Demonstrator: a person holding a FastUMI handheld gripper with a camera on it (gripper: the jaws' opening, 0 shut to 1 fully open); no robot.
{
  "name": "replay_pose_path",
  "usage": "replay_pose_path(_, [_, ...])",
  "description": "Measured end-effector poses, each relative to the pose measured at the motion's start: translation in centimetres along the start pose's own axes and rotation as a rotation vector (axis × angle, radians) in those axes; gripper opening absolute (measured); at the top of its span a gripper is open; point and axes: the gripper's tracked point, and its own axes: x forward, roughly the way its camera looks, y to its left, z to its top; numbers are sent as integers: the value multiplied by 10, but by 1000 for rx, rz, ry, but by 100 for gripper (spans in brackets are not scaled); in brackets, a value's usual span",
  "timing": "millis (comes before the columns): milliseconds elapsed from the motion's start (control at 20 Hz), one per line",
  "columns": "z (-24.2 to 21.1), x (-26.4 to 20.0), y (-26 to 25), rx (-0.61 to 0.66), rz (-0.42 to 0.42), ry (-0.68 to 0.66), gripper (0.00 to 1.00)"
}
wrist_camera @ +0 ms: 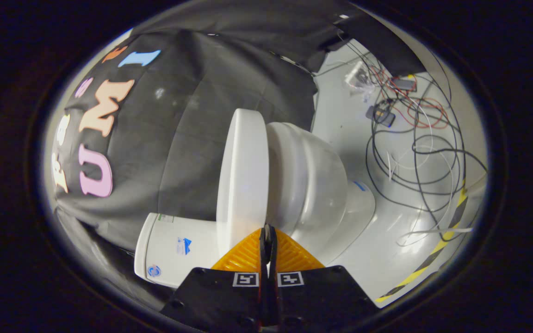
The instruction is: Open the toilet lid.
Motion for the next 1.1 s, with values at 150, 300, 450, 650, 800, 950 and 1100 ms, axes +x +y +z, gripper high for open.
replay_pose_path(150, [3,-6,16,-46,4,-21,0])
replay_pose_path(300, [2,-10,23,-75,-11,-31,0])
replay_pose_path(450, [4,-18,39,-122,-12,-37,0])
replay_pose_path(650, [6,-30,86,-207,32,-68,0])
replay_pose_path(800, [2,-37,105,-245,20,-84,0])
replay_pose_path(950, [2,-39,117,-290,-11,-96,1])
replay_pose_path(1100, [-1,-41,129,-343,-17,-103,0])
